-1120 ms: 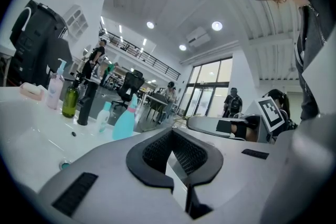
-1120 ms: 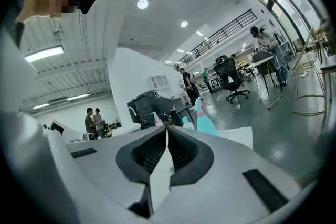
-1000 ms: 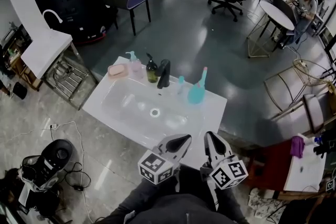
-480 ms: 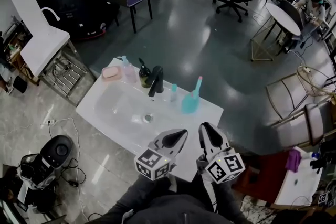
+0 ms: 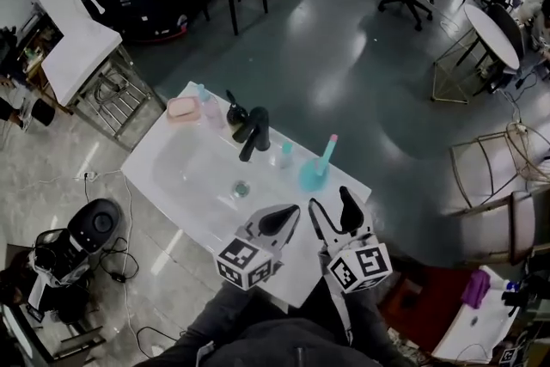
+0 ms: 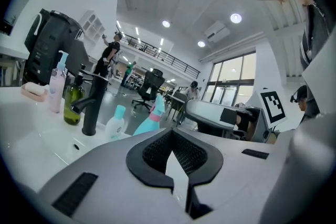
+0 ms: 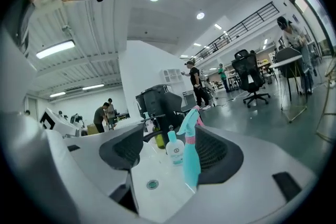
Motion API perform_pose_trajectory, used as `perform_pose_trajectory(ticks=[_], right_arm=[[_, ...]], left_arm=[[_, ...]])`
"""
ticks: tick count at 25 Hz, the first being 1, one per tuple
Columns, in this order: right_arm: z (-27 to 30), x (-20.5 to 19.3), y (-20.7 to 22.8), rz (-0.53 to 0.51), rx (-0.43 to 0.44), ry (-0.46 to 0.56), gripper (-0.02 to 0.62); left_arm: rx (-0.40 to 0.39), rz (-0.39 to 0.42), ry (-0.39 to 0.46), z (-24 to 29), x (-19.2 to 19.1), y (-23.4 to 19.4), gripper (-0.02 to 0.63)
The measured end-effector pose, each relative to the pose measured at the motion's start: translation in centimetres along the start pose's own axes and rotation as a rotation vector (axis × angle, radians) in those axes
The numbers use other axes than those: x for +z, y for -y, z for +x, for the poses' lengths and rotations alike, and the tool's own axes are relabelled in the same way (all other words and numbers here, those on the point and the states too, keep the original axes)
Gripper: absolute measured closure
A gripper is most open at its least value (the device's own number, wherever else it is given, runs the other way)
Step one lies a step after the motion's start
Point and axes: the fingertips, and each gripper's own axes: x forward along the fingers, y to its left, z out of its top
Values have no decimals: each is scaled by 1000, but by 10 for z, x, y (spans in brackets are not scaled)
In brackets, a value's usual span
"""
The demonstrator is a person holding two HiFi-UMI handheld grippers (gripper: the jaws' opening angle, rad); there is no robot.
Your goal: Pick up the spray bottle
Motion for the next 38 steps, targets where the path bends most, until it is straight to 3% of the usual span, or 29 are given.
perform_pose_trajectory(ticks=[4, 8, 16, 26, 38], right_arm=[[13, -9, 8, -73, 24, -36, 267], [28, -19, 20, -94, 56, -71, 250], [55, -39, 30, -186, 156, -121, 241], [79, -50, 35, -223, 254, -110, 241], [97, -59, 32, -278, 358, -78, 242]], left_arm=[[46, -20, -15, 4, -6, -7, 600], [86, -39, -17, 11, -10, -17, 600], [146, -66, -13, 26, -15, -37, 600], [243, -114, -29, 26, -29, -64, 600], [295, -133, -54, 22, -42, -70, 600]])
